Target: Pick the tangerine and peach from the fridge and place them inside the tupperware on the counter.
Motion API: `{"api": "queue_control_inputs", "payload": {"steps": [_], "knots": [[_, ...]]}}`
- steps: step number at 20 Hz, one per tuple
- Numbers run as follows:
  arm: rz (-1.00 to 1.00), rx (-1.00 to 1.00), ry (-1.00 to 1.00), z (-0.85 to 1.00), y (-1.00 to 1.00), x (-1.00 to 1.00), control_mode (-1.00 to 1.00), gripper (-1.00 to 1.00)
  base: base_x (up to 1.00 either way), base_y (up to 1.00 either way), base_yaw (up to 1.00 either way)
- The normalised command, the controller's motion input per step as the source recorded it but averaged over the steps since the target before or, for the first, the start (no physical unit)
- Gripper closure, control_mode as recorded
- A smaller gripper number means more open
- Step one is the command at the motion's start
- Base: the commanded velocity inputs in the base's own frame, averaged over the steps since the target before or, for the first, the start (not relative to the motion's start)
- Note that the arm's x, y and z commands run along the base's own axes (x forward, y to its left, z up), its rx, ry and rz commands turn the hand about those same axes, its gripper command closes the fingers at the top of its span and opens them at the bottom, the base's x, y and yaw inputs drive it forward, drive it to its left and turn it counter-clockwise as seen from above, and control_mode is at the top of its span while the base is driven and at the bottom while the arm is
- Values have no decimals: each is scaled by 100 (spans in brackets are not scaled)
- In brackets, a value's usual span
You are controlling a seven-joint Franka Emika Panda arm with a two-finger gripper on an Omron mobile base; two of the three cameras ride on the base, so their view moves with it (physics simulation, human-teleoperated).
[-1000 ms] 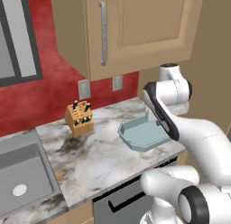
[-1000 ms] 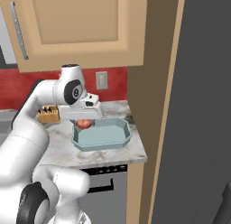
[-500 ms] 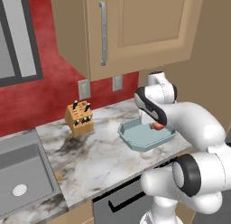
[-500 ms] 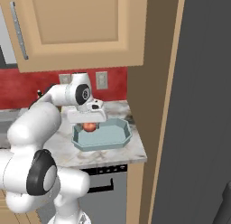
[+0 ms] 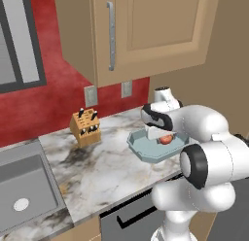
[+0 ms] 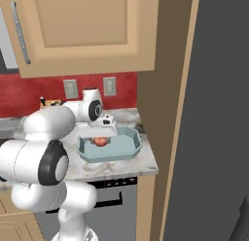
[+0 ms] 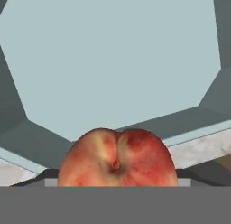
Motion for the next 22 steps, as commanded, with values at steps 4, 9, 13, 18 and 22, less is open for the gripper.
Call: {"api": "queue_control_inputs", "payload": {"steps": [4,9,13,18,22], "knots": [[0,0,0,-36,0,51,-100,100,0,0,0],[1,0,-6,-39,0,26,-100,100,0,0,0],[3,0,-15,-35,0,11,-100,100,0,0,0],[2,0,-12,-39,0,8,-100,100,0,0,0],[0,0,-2,-41,0,4,-100,100,0,0,0]]}}
